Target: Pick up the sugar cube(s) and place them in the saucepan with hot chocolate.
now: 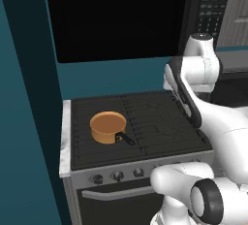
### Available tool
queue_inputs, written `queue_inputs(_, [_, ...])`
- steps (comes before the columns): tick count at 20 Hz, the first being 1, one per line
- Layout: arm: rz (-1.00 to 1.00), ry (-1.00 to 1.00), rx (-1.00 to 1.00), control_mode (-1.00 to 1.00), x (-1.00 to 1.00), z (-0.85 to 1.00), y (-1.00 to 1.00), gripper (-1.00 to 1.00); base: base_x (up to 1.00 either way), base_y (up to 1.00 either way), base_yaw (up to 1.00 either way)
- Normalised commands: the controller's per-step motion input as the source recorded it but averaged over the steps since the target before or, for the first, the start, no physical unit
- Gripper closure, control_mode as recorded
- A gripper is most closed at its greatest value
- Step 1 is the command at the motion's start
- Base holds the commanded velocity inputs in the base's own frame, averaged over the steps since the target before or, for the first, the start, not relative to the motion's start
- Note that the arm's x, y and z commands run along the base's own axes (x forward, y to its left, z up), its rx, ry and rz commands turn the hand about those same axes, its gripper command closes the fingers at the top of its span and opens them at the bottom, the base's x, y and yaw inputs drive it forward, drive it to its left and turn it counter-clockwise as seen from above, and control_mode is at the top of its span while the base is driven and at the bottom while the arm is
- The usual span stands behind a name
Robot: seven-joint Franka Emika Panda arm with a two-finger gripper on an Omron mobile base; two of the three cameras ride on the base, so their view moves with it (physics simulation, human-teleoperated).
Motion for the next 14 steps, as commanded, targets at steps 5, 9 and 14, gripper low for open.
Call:
queue_inputs(5, [-0.45, 0.03, 0.06, -1.00, -0.37, -0.46, -0.99, -1.00, 0.00, 0.00, 0.00])
queue_inputs(9, [-0.36, 0.10, 0.08, -1.00, -0.34, -0.48, -0.92, -1.00, 0.00, 0.00, 0.00])
queue_inputs(14, [-0.12, 0.14, 0.07, -1.00, -0.09, -0.31, -1.00, -1.00, 0.00, 0.00, 0.00])
